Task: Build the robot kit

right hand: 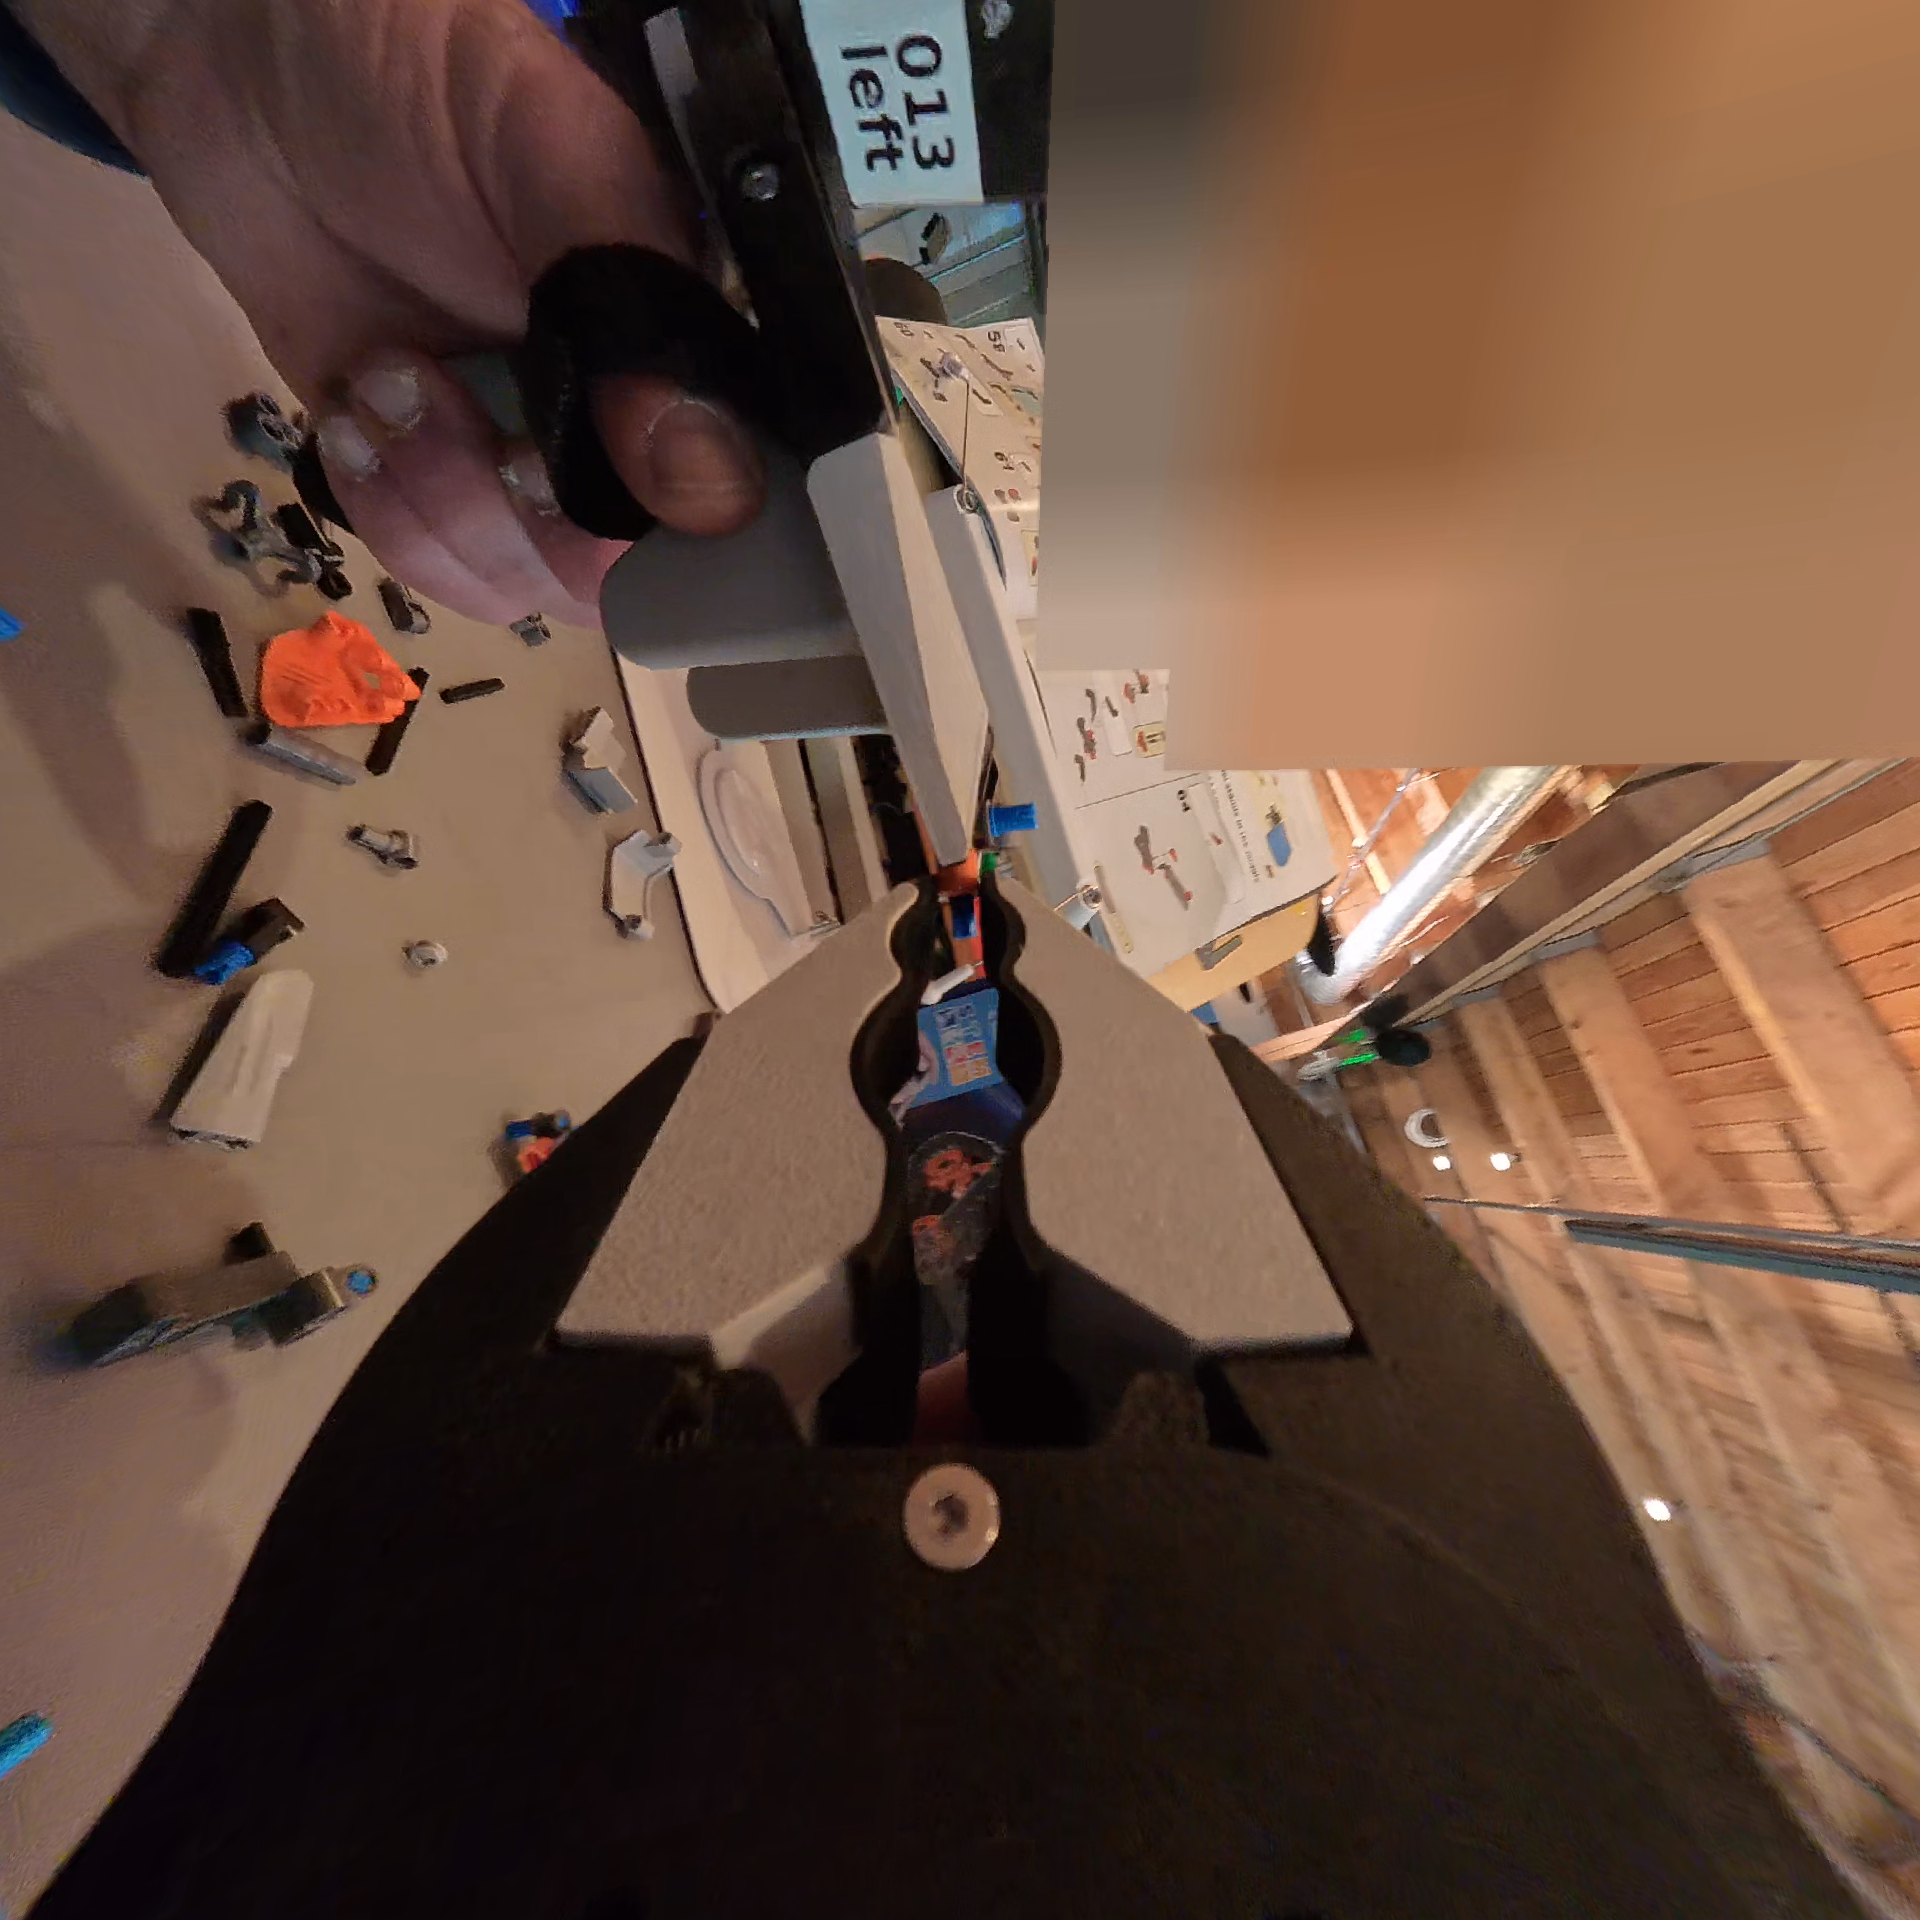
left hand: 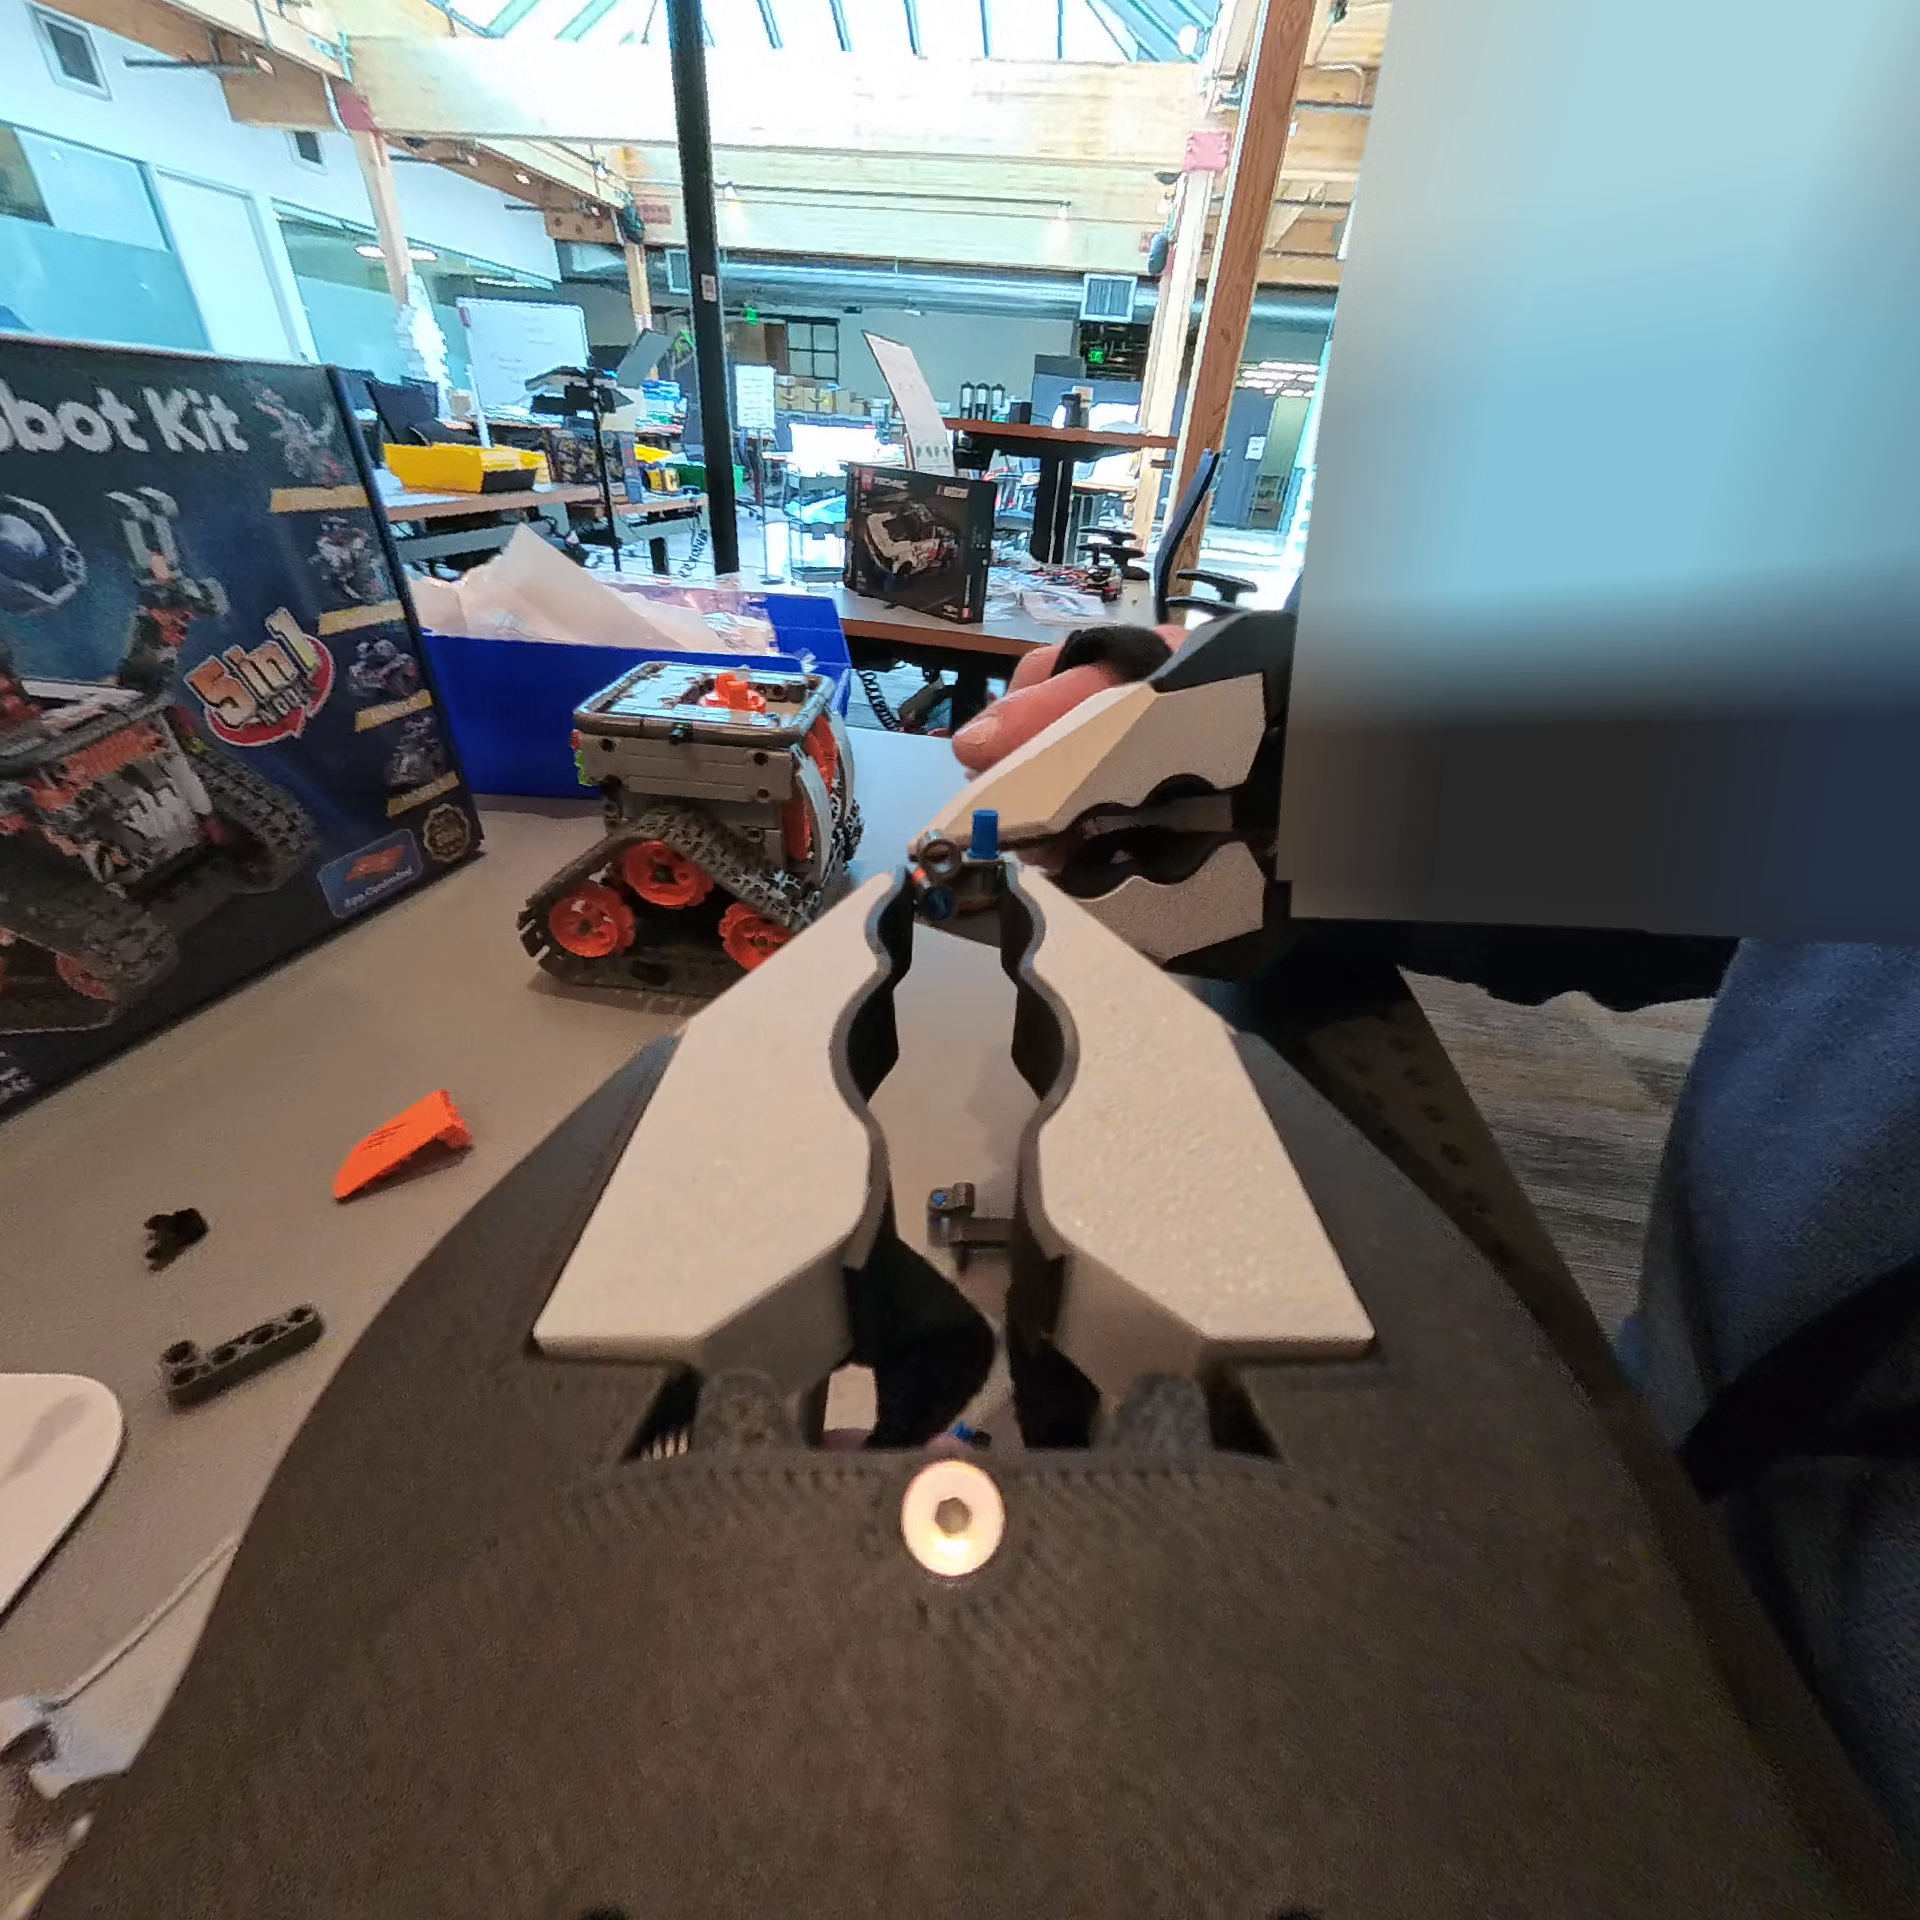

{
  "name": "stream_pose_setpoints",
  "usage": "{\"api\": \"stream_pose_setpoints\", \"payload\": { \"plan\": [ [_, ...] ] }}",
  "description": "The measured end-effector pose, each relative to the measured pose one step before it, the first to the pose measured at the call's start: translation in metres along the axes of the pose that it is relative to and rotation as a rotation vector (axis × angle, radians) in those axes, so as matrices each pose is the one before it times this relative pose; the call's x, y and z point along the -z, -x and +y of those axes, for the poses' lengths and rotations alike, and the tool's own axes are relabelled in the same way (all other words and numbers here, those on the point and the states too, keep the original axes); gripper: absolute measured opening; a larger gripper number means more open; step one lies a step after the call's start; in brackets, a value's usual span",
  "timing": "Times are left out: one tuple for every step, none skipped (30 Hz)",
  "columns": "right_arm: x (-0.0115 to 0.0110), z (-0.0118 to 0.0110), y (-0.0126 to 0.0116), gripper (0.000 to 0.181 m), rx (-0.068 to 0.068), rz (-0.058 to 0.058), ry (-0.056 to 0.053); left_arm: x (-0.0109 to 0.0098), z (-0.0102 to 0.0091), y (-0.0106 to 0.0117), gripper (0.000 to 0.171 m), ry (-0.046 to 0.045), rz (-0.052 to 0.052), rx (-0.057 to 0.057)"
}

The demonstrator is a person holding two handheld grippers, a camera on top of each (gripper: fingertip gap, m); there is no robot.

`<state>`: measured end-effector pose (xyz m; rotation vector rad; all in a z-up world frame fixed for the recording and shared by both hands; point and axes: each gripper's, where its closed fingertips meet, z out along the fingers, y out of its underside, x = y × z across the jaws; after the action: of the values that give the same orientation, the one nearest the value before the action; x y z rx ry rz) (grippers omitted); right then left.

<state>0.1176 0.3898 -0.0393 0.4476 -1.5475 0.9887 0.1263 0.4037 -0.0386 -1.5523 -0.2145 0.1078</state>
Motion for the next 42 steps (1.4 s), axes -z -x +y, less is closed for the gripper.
{"api": "stream_pose_setpoints", "payload": {
  "plan": [
    [0.00051,-0.00115,0.00037,0.005,0.0254,0.0071,0.0000,-0.00008,0.00035,-0.00062,0.014,0.00004,0.0100,0.0166],
    [0.00027,-0.00066,0.00046,0.005,0.0161,0.0021,0.0022,0.00005,0.00025,-0.00043,0.014,-0.00021,0.0066,0.0110],
    [0.00018,-0.00026,0.00019,0.005,0.0187,0.0029,0.0035,0.00006,0.00009,-0.00042,0.014,0.00066,0.0060,0.0086],
    [0.00032,-0.00031,0.00035,0.005,0.0175,0.0014,0.0007,0.00003,0.00030,-0.00031,0.014,0.00292,0.0051,0.0081],
    [0.00069,0.00001,0.00145,0.005,-0.0026,-0.0165,0.0011,-0.00020,0.00160,-0.00055,0.014,0.00891,0.0026,-0.0033],
    [0.00118,-0.00075,0.00103,0.004,-0.0331,-0.0275,-0.0067,-0.00003,0.00076,-0.00139,0.014,0.00381,0.0057,-0.0079],
    [0.00079,-0.00035,0.00041,0.005,-0.0378,-0.0248,-0.0049,-0.00014,0.00023,-0.00059,0.014,0.00651,-0.0004,-0.0092],
    [0.00041,-0.00018,0.00067,0.005,-0.0276,-0.0207,-0.0012,-0.00007,0.00082,-0.00034,0.014,0.00933,-0.0054,-0.0244],
    [0.00039,0.00003,0.00141,0.005,-0.0472,-0.0312,-0.0033,0.00005,0.00147,-0.00030,0.013,0.01313,-0.0048,-0.0288],
    [-0.00014,0.00087,0.00168,0.005,-0.0713,-0.0388,-0.0029,-0.00024,0.00152,0.00059,0.013,0.01433,-0.0134,-0.0312],
    [0.00018,0.00065,0.00111,0.005,-0.0406,-0.0251,-0.0026,-0.00041,0.00092,-0.00009,0.013,0.01010,-0.0117,-0.0321],
    [0.00073,-0.00011,0.00138,0.005,-0.0151,-0.0192,-0.0037,-0.00022,0.00090,-0.00069,0.013,0.01232,-0.0060,-0.0332],
    [0.00055,0.00002,0.00199,0.005,-0.0385,-0.0305,-0.0014,0.00013,0.00089,-0.00094,0.013,0.01243,-0.0027,-0.0365],
    [0.00090,-0.00110,0.00098,0.005,-0.0389,-0.0237,-0.0120,-0.00008,-0.00057,-0.00151,0.013,0.00210,0.0021,-0.0174],
    [0.00110,-0.00051,0.00054,0.005,-0.0165,-0.0167,-0.0028,-0.00043,-0.00013,-0.00113,0.012,0.00510,0.0000,-0.0158],
    [0.00060,0.00072,0.00143,0.005,0.0130,-0.0105,0.0117,-0.00035,0.00152,-0.00103,0.012,0.01366,-0.0025,-0.0361],
    [0.00007,0.00068,0.00217,0.005,-0.0254,-0.0230,0.0043,-0.00014,0.00133,-0.00107,0.012,0.01157,0.0018,-0.0273],
    [-0.00014,0.00117,0.00139,0.005,-0.0213,-0.0160,-0.0021,-0.00057,0.00166,-0.00025,0.012,0.01417,0.0021,-0.0018],
    [-0.00019,0.00291,0.00150,0.005,0.0114,-0.0091,0.0116,-0.00111,0.00321,0.00001,0.013,0.02080,-0.0026,-0.0125],
    [-0.00010,0.00128,0.00065,0.005,0.0125,0.0011,0.0070,-0.00023,0.00146,0.00007,0.013,0.00881,-0.0035,-0.0106],
    [-0.00005,0.00002,0.00008,0.005,0.0080,0.0049,0.0022,0.00058,-0.00102,0.00123,0.014,-0.00295,-0.0080,0.0042],
    [-0.00036,0.00105,0.00015,0.005,0.0141,0.0050,0.0112,0.00062,-0.00099,0.00229,0.017,0.00012,-0.0141,0.0047],
    [-0.00021,0.00057,-0.00020,0.005,0.0279,0.0115,0.0104,0.00010,0.00085,0.00103,0.019,0.00943,-0.0079,-0.0029],
    [-0.00030,0.00008,0.00034,0.005,0.0201,0.0074,0.0092,0.00008,0.00056,-0.00102,0.018,0.00418,0.0023,-0.0027],
    [-0.00014,-0.00037,0.00066,0.005,0.0029,-0.0015,0.0029,-0.00031,0.00044,-0.00184,0.015,0.00350,0.0050,-0.0008],
    [-0.00014,0.00058,-0.00012,0.005,-0.0094,-0.0027,0.0018,0.00005,0.00011,0.00082,0.015,0.00448,-0.0130,-0.0081],
    [0.00024,-0.00005,-0.00072,0.005,-0.0071,0.0005,-0.0036,0.00036,-0.00086,0.00043,0.015,-0.00140,-0.0104,-0.0165],
    [0.00021,-0.00034,0.00059,0.005,-0.0037,-0.0080,0.0006,-0.00009,0.00025,-0.00063,0.015,0.00311,-0.0030,-0.0205],
    [0.00017,0.00021,0.00059,0.005,-0.0099,-0.0118,-0.0002,-0.00005,0.00076,-0.00019,0.015,0.00448,-0.0048,-0.0246],
    [0.00010,0.00021,0.00083,0.005,-0.0220,-0.0153,-0.0072,-0.00001,0.00057,-0.00056,0.015,0.00555,-0.0013,-0.0195],
    [0.00036,-0.00043,0.00150,0.005,-0.0363,-0.0265,-0.0133,0.00035,0.00051,-0.00127,0.015,0.00616,0.0057,-0.0215],
    [0.00079,-0.00107,0.00126,0.005,-0.0335,-0.0268,-0.0163,0.00056,0.00001,-0.00166,0.015,0.00587,0.0036,-0.0336],
    [0.00063,-0.00061,0.00132,0.005,-0.0225,-0.0234,-0.0108,0.00031,0.00052,-0.00179,0.015,0.01427,0.0007,-0.0450],
    [-0.00008,0.00019,0.00235,0.005,-0.0247,-0.0290,-0.0067,0.00015,0.00128,-0.00226,0.015,0.01992,0.0038,-0.0438],
    [0.00036,-0.00014,0.00240,0.005,-0.0276,-0.0301,-0.0114,0.00027,0.00067,-0.00246,0.015,0.01164,0.0034,-0.0392],
    [0.00054,-0.00047,0.00288,0.005,-0.0217,-0.0309,-0.0124,0.00033,0.00034,-0.00328,0.015,0.00609,0.0090,-0.0320],
    [0.00030,0.00012,0.00350,0.005,-0.0241,-0.0345,-0.0077,0.00020,0.00076,-0.00336,0.015,0.00699,0.0130,-0.0274],
    [0.00003,-0.00003,0.00265,0.005,-0.0251,-0.0282,-0.0097,0.00024,0.00025,-0.00247,0.015,0.00356,0.0064,-0.0325],
    [0.00016,-0.00074,0.00267,0.005,-0.0297,-0.0313,-0.0140,0.00063,-0.00035,-0.00290,0.015,0.00049,0.0076,-0.0392],
    [0.00006,-0.00021,0.00300,0.005,-0.0327,-0.0348,-0.0103,0.00040,0.00038,-0.00275,0.015,0.00682,0.0061,-0.0431],
    [-0.00034,0.00042,0.00235,0.005,-0.0199,-0.0263,-0.0049,0.00011,0.00063,-0.00249,0.015,0.01275,0.0015,-0.0457],
    [-0.00070,0.00083,0.00371,0.005,-0.0301,-0.0385,-0.0022,0.00023,0.00037,-0.00400,0.015,0.01169,0.0066,-0.0525]
  ]
}}
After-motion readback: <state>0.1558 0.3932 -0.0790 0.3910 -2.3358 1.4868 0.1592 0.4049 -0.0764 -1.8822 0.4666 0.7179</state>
